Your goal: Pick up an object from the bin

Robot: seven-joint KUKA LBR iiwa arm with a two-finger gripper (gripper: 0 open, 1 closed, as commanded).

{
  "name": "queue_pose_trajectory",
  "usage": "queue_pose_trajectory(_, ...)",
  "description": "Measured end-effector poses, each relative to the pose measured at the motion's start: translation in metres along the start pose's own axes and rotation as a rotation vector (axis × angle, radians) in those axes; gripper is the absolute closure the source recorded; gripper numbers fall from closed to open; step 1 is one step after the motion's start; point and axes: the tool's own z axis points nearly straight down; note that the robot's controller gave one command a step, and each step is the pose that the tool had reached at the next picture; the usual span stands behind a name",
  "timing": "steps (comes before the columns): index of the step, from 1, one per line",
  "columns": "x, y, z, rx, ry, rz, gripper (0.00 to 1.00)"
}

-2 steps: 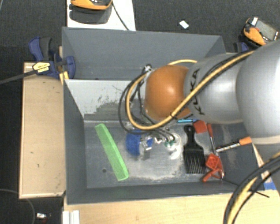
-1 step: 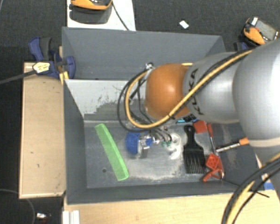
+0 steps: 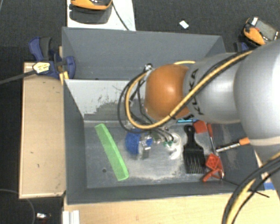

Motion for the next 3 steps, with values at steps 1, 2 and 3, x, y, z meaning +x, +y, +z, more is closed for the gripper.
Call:
queue_pose_trajectory(1, -0.0008, 0.0002, -0.0047, 0.000, -0.004, 0.089, 1.00)
queue_pose_trajectory(2, -0.0008, 0.0001, -0.0047, 0.000, -0.004, 0.090, 1.00)
queue_pose_trajectory(3, -0.0012, 0.0001, -0.0136, -0.001, -0.006, 0.092, 1.00)
